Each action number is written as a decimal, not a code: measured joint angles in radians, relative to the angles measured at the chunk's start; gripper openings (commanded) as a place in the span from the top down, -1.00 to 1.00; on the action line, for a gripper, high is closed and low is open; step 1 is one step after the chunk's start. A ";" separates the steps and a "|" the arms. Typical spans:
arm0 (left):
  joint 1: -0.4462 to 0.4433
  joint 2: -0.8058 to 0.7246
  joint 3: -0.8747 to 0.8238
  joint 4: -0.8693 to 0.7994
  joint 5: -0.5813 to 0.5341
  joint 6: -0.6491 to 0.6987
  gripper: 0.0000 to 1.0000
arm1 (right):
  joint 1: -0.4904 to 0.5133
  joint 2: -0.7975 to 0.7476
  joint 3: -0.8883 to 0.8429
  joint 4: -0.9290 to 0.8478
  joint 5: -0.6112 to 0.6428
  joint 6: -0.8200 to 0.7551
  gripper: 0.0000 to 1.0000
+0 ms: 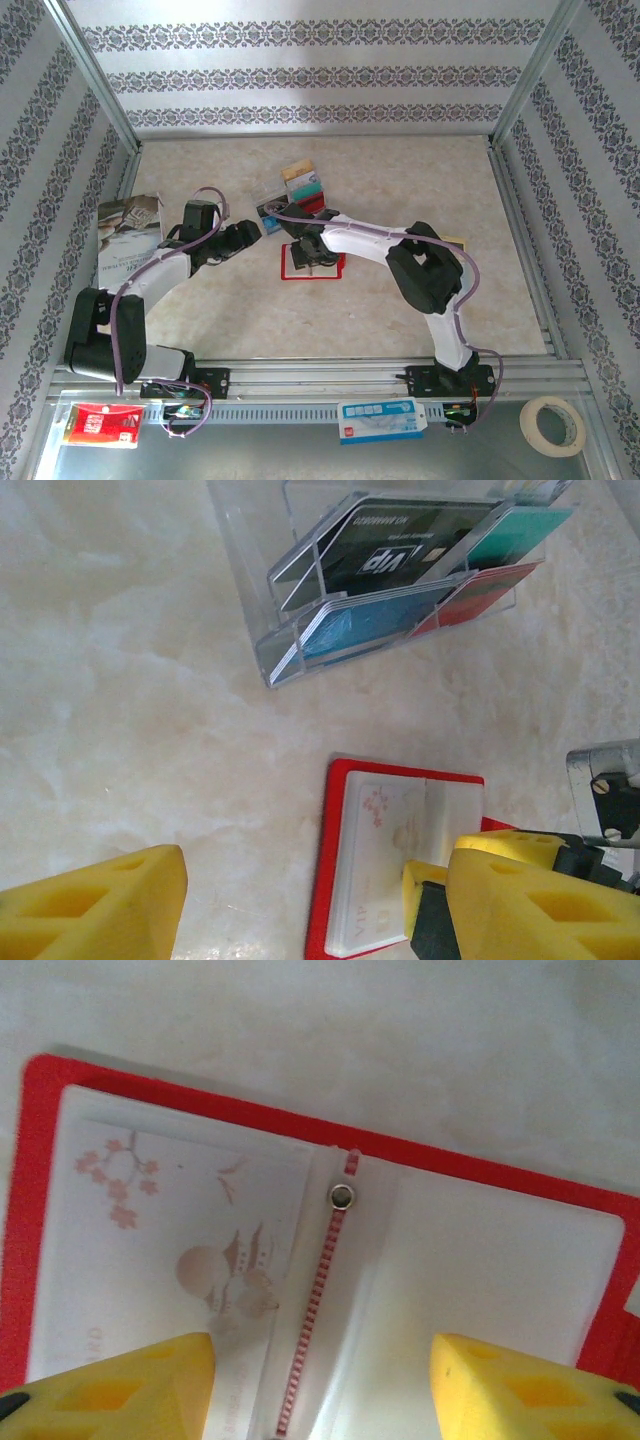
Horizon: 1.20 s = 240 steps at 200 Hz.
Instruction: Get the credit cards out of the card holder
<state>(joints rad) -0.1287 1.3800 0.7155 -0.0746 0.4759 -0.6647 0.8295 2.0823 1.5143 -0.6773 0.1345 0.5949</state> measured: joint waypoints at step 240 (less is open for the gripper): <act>-0.220 0.023 -0.048 0.018 0.022 -0.138 0.13 | -0.039 -0.277 -0.266 0.227 -0.183 0.006 0.36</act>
<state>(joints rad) -0.3485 1.4029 0.6674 -0.0563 0.4976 -0.8032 0.7902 1.8057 1.2480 -0.4500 -0.0483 0.6010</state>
